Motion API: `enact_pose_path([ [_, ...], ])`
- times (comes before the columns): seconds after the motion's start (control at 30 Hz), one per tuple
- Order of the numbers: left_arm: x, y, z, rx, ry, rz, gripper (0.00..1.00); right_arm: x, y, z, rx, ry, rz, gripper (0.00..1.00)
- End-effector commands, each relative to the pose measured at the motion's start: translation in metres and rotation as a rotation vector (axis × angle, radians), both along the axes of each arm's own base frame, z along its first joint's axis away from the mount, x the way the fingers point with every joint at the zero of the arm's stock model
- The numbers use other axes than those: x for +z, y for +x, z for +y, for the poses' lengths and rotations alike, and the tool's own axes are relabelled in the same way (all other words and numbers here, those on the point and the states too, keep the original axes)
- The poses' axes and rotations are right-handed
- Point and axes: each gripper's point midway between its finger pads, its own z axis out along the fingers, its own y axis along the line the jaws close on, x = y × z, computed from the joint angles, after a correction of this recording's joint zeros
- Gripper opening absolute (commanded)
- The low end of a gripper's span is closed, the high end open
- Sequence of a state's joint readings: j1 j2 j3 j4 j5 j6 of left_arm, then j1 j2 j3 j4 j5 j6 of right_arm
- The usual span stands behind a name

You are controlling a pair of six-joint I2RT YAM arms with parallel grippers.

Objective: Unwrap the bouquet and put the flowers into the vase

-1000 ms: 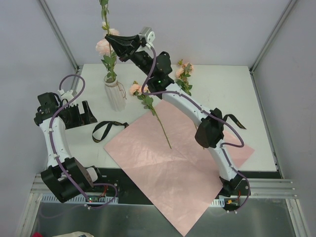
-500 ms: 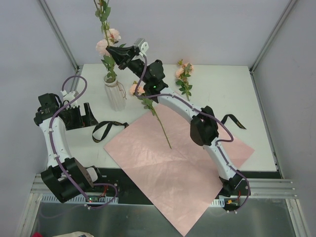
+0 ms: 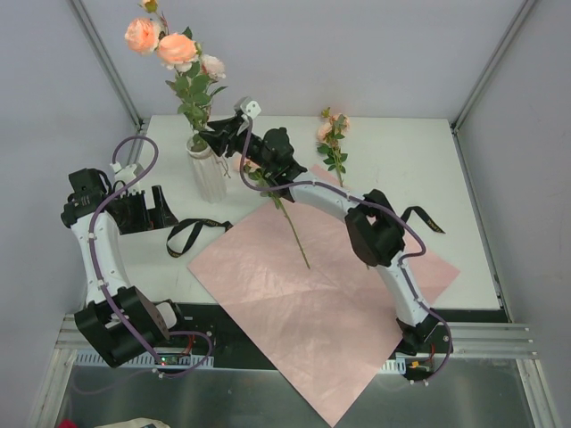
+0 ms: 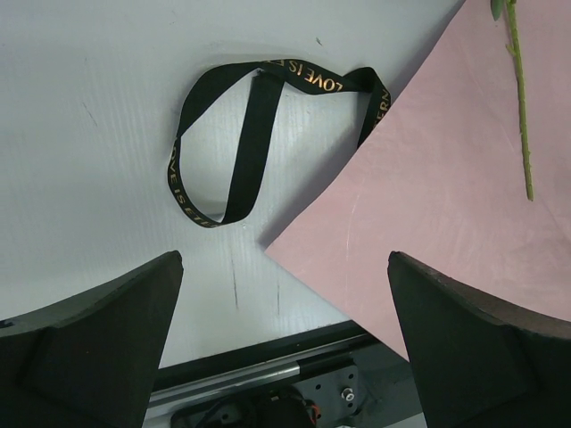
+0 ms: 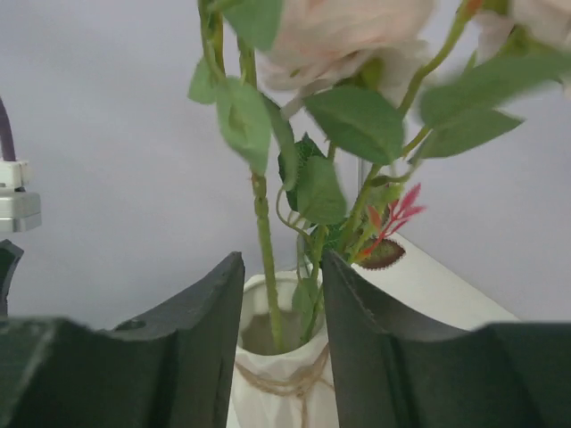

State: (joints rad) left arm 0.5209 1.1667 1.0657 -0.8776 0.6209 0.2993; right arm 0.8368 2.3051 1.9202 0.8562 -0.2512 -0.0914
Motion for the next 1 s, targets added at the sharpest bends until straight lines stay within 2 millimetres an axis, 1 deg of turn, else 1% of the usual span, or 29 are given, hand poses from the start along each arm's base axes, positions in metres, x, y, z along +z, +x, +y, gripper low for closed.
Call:
enact_pose_path([
  [0.0,0.013,-0.004,-0.003,-0.023,0.015,-0.047,0.99,0.097,-0.039,-0.032,0.02,0.088,-0.107,0.49],
  [0.03,0.011,-0.005,-0.003,-0.023,0.016,-0.041,0.99,0.098,-0.041,-0.034,0.02,0.073,-0.109,0.51],
  [0.07,0.011,-0.005,-0.003,-0.023,0.016,-0.044,0.99,0.104,-0.045,-0.039,0.019,0.062,-0.111,0.58],
  [0.1,0.011,-0.005,-0.003,-0.022,0.015,-0.042,0.99,0.093,-0.045,-0.037,0.018,0.009,-0.088,0.63],
  [0.13,0.009,-0.005,-0.004,-0.024,0.012,-0.039,0.99,0.099,-0.048,-0.041,0.016,-0.002,-0.086,0.72],
  [0.17,0.009,-0.005,-0.004,-0.023,0.011,-0.039,0.99,0.1,-0.048,-0.043,0.011,-0.019,-0.081,0.78],
  [0.2,0.009,-0.005,-0.004,-0.023,0.016,-0.043,0.99,0.089,-0.047,-0.045,0.005,-0.067,-0.045,0.84],
  [0.23,0.009,-0.005,-0.004,-0.022,0.014,-0.041,0.99,0.098,-0.05,-0.053,-0.009,-0.082,-0.055,0.99],
  [0.27,0.009,-0.006,-0.003,-0.021,0.017,-0.041,0.99,0.097,-0.05,-0.058,-0.031,-0.105,-0.044,0.97],
  [0.3,0.009,-0.005,-0.003,-0.019,0.021,-0.044,0.99,0.075,-0.049,-0.063,-0.048,-0.182,0.01,0.96],
  [0.33,0.009,-0.005,-0.003,-0.019,0.019,-0.045,0.99,0.084,-0.05,-0.077,-0.082,-0.206,-0.003,0.96],
  [0.37,0.008,-0.006,-0.004,-0.02,0.015,-0.044,0.99,0.077,-0.045,-0.088,-0.126,-0.231,0.021,0.96],
  [0.4,0.009,-0.005,-0.004,-0.022,0.014,-0.046,0.99,0.049,-0.043,-0.097,-0.149,-0.291,0.071,0.96],
  [0.43,0.008,-0.005,-0.004,-0.023,0.011,-0.044,0.99,0.053,-0.038,-0.116,-0.194,-0.289,0.085,0.96],
  [0.47,0.009,-0.005,-0.004,-0.023,0.012,-0.046,0.99,0.047,-0.027,-0.132,-0.278,-0.27,0.161,0.96],
  [0.5,0.01,-0.004,-0.004,-0.025,0.011,-0.05,0.99,0.024,-0.024,-0.147,-0.318,-0.329,0.242,0.96],
  [0.53,0.01,-0.003,-0.004,-0.024,0.011,-0.05,0.99,0.014,-0.013,-0.17,-0.384,-0.36,0.285,0.96],
  [0.57,0.011,-0.004,-0.004,-0.024,0.012,-0.051,0.99,0.004,-0.01,-0.181,-0.405,-0.389,0.316,0.96],
  [0.6,0.012,-0.003,-0.004,-0.026,0.014,-0.056,0.99,-0.013,0.0,-0.202,-0.438,-0.436,0.372,0.96],
  [0.67,0.013,-0.003,-0.004,-0.027,0.015,-0.061,0.99,-0.033,0.014,-0.228,-0.506,-0.486,0.443,0.96],
  [0.7,0.013,-0.004,-0.005,-0.026,0.012,-0.06,0.99,-0.055,0.016,-0.247,-0.567,-0.548,0.534,0.96],
  [0.73,0.013,-0.004,-0.005,-0.025,0.012,-0.06,0.99,-0.077,0.029,-0.266,-0.639,-0.598,0.597,0.96],
  [0.77,0.013,-0.004,-0.005,-0.024,0.01,-0.063,0.99,-0.074,0.039,-0.279,-0.703,-0.606,0.619,0.96],
  [0.8,0.013,-0.004,-0.006,-0.024,0.006,-0.061,0.99,-0.091,0.041,-0.298,-0.751,-0.648,0.699,0.97],
  [0.83,0.013,-0.004,-0.006,-0.026,0.006,-0.063,0.99,-0.113,0.047,-0.307,-0.782,-0.687,0.753,0.99],
  [0.87,0.013,-0.004,-0.006,-0.026,0.005,-0.064,0.99,-0.117,0.05,-0.315,-0.811,-0.698,0.78,0.99],
  [0.9,0.013,-0.004,-0.006,-0.026,0.005,-0.064,0.99,-0.131,0.048,-0.325,-0.833,-0.735,0.819,1.0],
  [0.93,0.013,-0.005,-0.007,-0.025,0.004,-0.064,0.99,-0.145,0.051,-0.334,-0.857,-0.755,0.847,0.96],
  [0.97,0.013,-0.005,-0.007,-0.024,0.005,-0.063,0.99,-0.152,0.052,-0.344,-0.894,-0.775,0.855,0.95],
])
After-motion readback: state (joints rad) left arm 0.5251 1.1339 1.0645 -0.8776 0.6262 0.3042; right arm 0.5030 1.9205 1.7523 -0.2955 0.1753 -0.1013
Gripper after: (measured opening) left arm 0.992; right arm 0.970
